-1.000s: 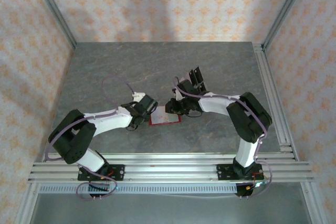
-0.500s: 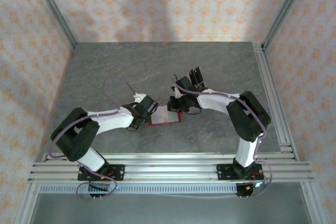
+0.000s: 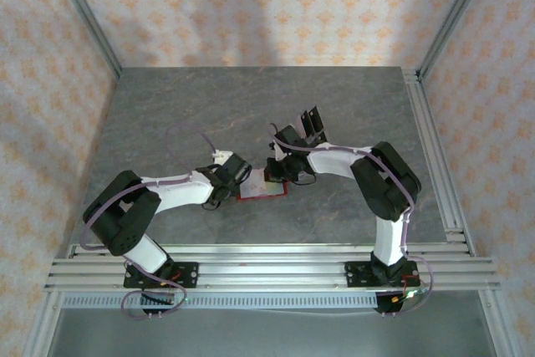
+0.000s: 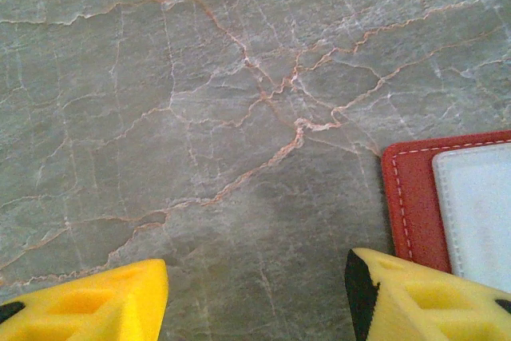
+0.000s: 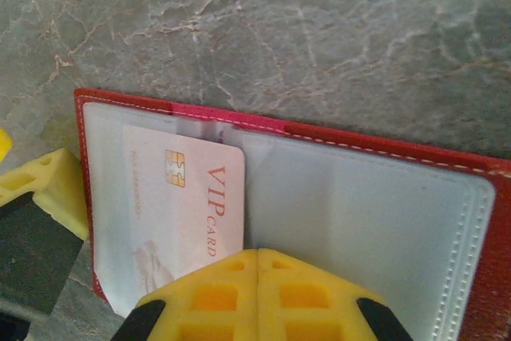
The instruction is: Put the credit cards into the card holder
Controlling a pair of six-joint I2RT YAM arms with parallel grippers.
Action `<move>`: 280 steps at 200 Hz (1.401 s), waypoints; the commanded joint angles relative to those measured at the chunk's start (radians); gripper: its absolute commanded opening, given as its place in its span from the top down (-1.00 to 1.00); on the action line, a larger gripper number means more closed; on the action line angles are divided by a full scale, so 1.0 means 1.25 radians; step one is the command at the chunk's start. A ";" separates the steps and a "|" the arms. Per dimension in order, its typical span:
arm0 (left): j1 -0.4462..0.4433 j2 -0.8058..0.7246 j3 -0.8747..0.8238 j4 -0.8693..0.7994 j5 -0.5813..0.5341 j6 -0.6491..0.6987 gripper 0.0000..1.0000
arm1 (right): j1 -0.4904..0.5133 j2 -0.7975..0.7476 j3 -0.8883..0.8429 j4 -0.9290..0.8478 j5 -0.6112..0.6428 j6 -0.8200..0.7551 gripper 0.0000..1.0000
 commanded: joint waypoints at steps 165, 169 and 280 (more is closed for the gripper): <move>-0.005 0.008 -0.023 0.018 -0.007 -0.011 -0.23 | 0.045 0.007 0.048 0.015 0.006 0.024 0.89; -0.005 0.007 -0.023 0.018 -0.008 -0.011 -0.23 | 0.045 0.003 0.045 0.014 0.009 0.023 0.88; -0.005 0.001 -0.029 0.016 -0.013 -0.012 -0.23 | 0.009 -0.025 -0.003 -0.032 0.059 0.002 0.89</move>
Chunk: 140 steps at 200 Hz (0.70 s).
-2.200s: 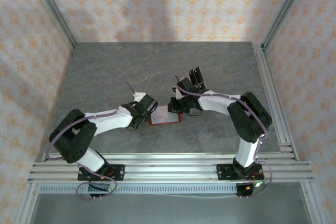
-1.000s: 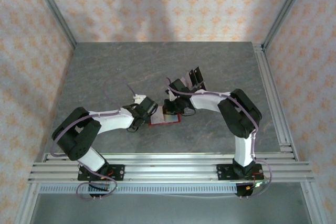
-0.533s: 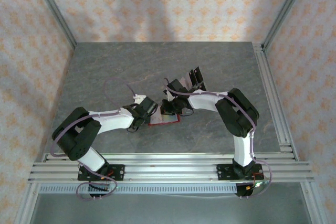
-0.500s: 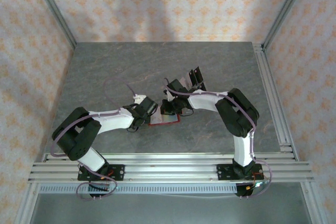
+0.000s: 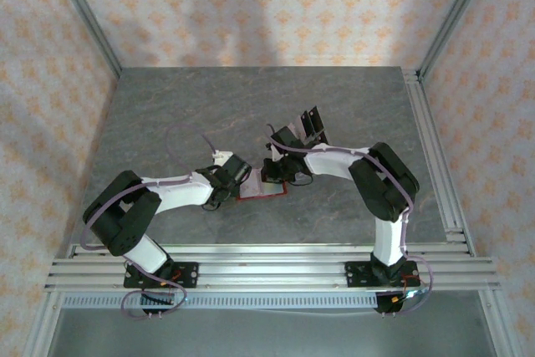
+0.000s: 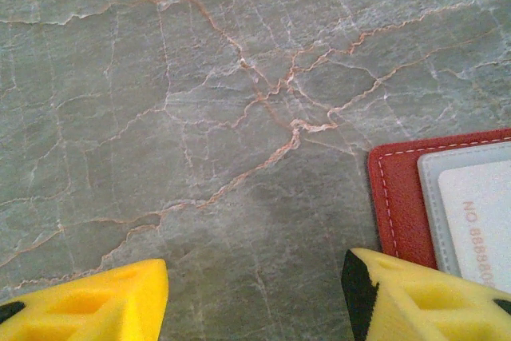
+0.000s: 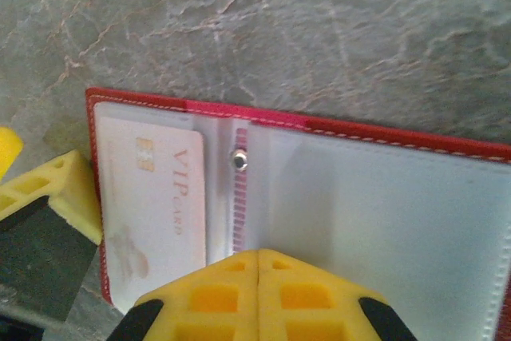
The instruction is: Put the credit cards into the card holder
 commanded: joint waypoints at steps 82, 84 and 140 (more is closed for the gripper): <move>-0.005 -0.045 -0.030 -0.033 -0.059 -0.032 -0.23 | 0.011 -0.031 0.039 -0.050 0.010 -0.023 0.94; -0.005 -0.045 -0.028 -0.036 -0.062 -0.034 -0.23 | 0.011 -0.030 0.039 -0.050 0.010 -0.024 0.95; -0.003 -0.020 -0.007 -0.065 -0.072 -0.039 -0.23 | 0.018 -0.001 0.054 -0.053 0.004 -0.028 0.95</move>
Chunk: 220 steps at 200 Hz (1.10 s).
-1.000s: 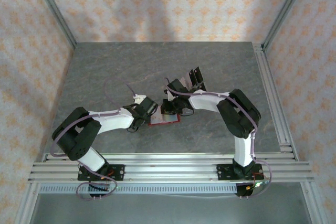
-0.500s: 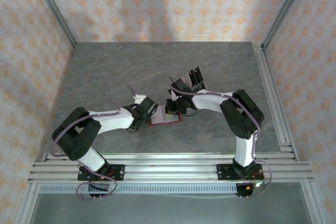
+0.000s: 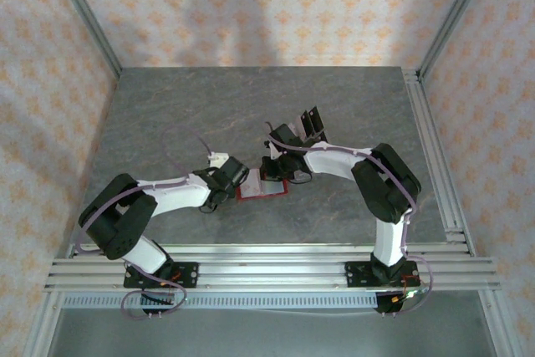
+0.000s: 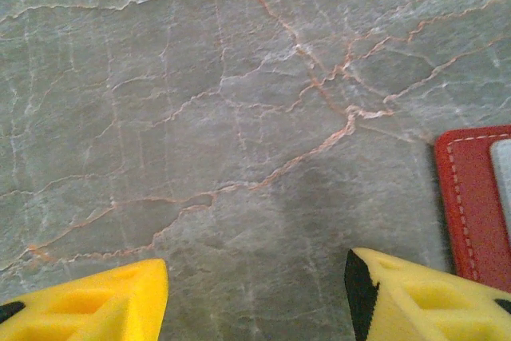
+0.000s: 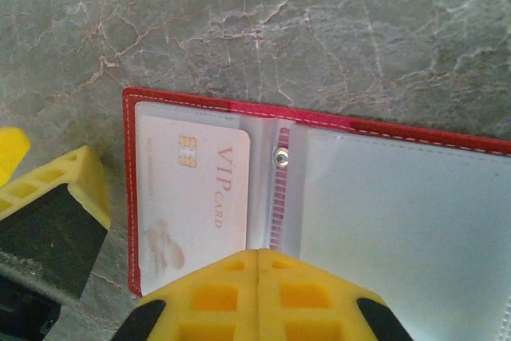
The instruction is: Put the credit cards into the card holder
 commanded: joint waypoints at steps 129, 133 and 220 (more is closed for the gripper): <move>-0.004 0.053 0.010 0.018 0.003 -0.012 -0.22 | 0.027 0.071 0.076 -0.053 -0.014 -0.026 0.96; -0.004 0.053 0.010 0.019 0.005 -0.012 -0.22 | 0.027 0.072 0.078 -0.054 -0.015 -0.026 0.96; -0.004 0.005 0.024 -0.040 -0.019 -0.022 -0.23 | 0.023 -0.039 0.079 -0.110 0.032 -0.033 0.54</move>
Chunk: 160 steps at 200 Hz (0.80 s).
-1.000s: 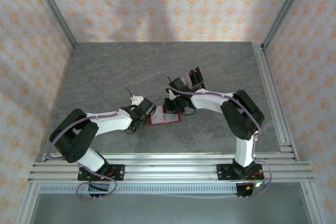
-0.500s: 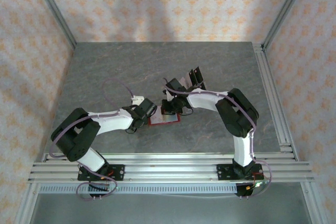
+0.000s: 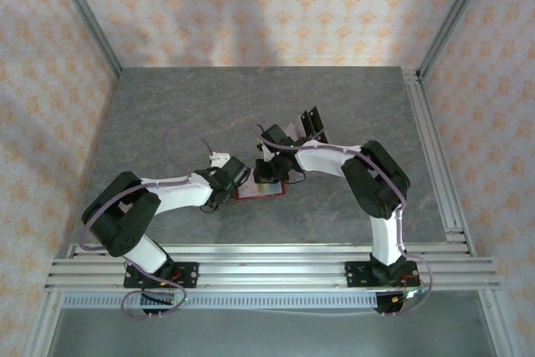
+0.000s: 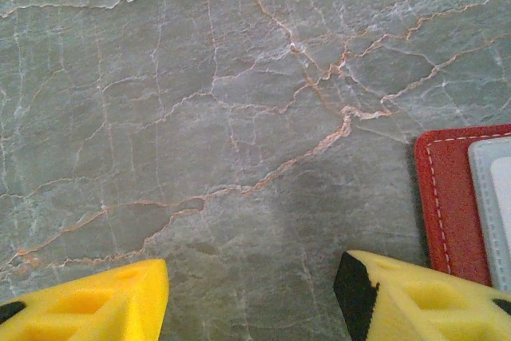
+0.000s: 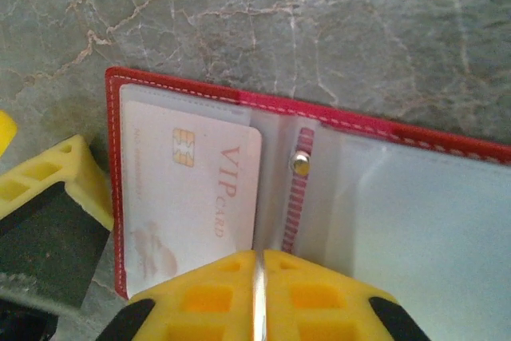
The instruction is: Put the credit cards into the card holder
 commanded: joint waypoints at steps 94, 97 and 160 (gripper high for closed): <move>-0.004 -0.037 0.073 -0.033 0.035 0.029 -0.24 | -0.036 -0.137 -0.050 -0.122 0.113 -0.033 0.08; -0.004 -0.035 0.075 -0.032 0.038 0.029 -0.24 | -0.036 -0.136 -0.050 -0.121 0.112 -0.033 0.08; -0.008 0.002 0.071 0.018 0.058 0.029 -0.24 | -0.036 -0.092 -0.054 -0.100 0.097 -0.035 0.06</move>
